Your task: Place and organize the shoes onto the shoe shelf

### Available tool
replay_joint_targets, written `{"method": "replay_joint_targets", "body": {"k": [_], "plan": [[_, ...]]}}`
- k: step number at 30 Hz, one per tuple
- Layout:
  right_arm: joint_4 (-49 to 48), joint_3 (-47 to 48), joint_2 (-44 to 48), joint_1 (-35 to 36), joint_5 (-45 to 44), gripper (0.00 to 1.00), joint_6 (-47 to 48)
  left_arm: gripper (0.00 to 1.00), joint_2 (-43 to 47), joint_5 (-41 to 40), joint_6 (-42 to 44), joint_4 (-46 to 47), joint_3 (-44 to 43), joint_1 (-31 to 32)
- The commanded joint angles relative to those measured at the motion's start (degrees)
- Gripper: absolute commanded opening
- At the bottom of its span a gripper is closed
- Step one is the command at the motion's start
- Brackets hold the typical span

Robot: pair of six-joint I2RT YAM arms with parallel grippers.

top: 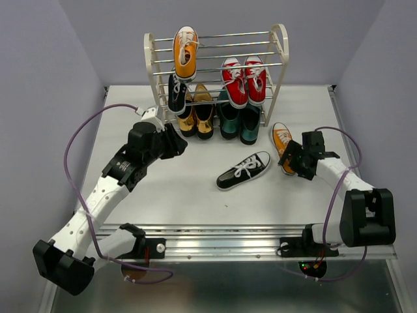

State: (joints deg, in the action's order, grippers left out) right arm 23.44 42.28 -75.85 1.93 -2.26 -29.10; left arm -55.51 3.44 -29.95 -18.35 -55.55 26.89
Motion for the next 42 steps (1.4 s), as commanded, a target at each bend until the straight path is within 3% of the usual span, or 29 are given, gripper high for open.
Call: {"method": "replay_joint_targets", "body": {"k": [1, 9, 24, 35, 42], "plan": [[-2.2, 2.1, -2.3, -0.3, 1.1, 1.00, 1.0, 0.54, -2.7, 0.6, 2.3, 5.3, 2.0, 0.0], [-3.3, 8.8, -9.1, -0.3, 1.2, 1.00, -1.0, 0.53, -11.5, 3.1, 4.9, 6.3, -3.8, 0.1], [-2.6, 12.6, -11.9, -0.3, -1.2, 1.00, 1.6, 0.52, -9.5, 0.6, 6.8, 5.6, -4.4, 0.0], [0.0, 13.8, -7.3, -0.3, -0.6, 1.00, 2.2, 0.52, -6.2, -0.4, 8.2, 4.0, -3.9, 0.0], [4.3, 15.3, 1.0, -0.3, -1.1, 1.00, 1.3, 0.52, -3.6, -0.9, 8.1, 2.4, -3.3, 0.0]]}}
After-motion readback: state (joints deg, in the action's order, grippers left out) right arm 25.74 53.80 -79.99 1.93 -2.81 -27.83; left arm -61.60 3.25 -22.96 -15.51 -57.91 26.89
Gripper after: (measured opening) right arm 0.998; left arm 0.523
